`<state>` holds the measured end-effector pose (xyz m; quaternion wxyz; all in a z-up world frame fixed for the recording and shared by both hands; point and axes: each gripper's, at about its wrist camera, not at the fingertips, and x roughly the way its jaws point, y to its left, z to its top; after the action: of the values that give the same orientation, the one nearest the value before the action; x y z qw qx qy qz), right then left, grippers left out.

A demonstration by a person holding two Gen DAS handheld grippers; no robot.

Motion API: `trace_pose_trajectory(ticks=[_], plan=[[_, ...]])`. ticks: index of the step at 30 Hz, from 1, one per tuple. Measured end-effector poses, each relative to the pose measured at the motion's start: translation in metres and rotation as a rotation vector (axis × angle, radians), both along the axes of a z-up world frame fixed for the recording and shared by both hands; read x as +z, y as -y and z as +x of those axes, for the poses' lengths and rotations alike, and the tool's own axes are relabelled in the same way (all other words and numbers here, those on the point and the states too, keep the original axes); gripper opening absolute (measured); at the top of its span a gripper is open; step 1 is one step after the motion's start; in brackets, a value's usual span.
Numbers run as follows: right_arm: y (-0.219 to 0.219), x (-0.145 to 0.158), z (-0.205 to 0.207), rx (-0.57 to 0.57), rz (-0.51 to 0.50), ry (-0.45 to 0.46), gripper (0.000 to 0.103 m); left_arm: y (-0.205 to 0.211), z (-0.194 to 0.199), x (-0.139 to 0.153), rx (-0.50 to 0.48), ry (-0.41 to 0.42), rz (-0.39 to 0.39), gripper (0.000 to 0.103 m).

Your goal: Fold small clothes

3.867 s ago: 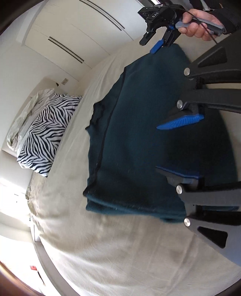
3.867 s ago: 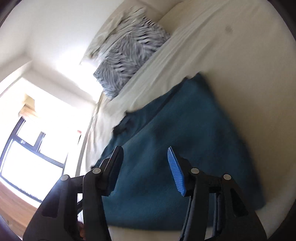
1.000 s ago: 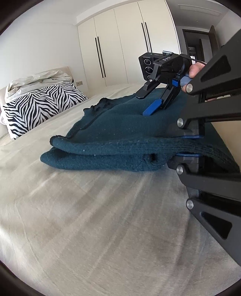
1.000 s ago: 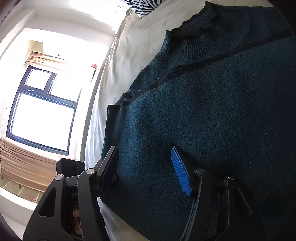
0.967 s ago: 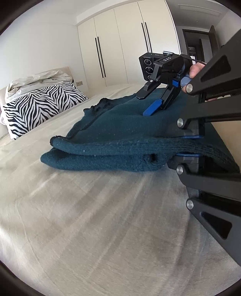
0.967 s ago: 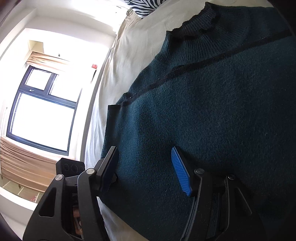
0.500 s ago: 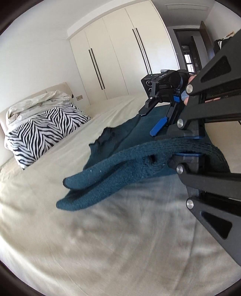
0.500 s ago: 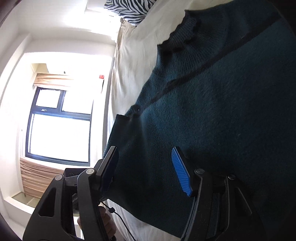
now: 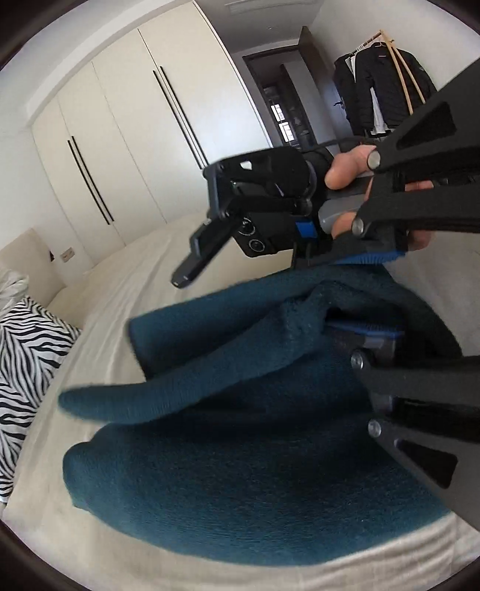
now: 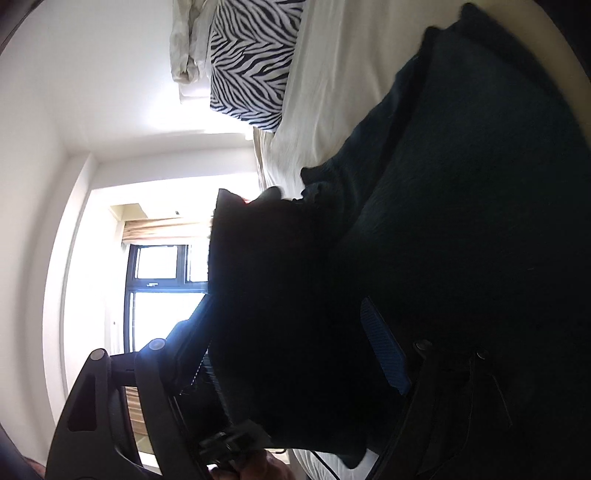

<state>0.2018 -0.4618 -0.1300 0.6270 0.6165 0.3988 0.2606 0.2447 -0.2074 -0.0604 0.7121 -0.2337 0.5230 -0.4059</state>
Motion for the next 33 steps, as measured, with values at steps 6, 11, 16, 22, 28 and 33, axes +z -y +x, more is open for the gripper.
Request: trace_pose_trajectory(ticks=[6,11,16,22,28,33], plan=[[0.007,-0.002,0.001,0.034,-0.018,0.019,0.078,-0.005,-0.016,0.014,-0.059,0.055,-0.088,0.066],[-0.013,0.01,0.006,0.101,-0.17,0.012,0.076,-0.048,-0.024,0.025,-0.001,0.102,-0.079,0.068],[-0.03,0.014,0.01,0.16,-0.414,-0.056,0.04,-0.089,-0.028,0.008,0.084,0.04,-0.07,0.068],[-0.022,0.03,0.009,0.161,-0.606,-0.068,0.014,-0.093,-0.031,0.005,0.086,0.046,-0.045,0.068],[-0.004,0.059,0.013,0.16,-0.693,-0.047,0.013,-0.084,-0.028,0.01,0.086,0.084,-0.03,0.069],[0.021,0.069,0.007,0.151,-0.706,-0.049,0.013,-0.072,-0.026,0.018,0.077,0.117,-0.012,0.07]])
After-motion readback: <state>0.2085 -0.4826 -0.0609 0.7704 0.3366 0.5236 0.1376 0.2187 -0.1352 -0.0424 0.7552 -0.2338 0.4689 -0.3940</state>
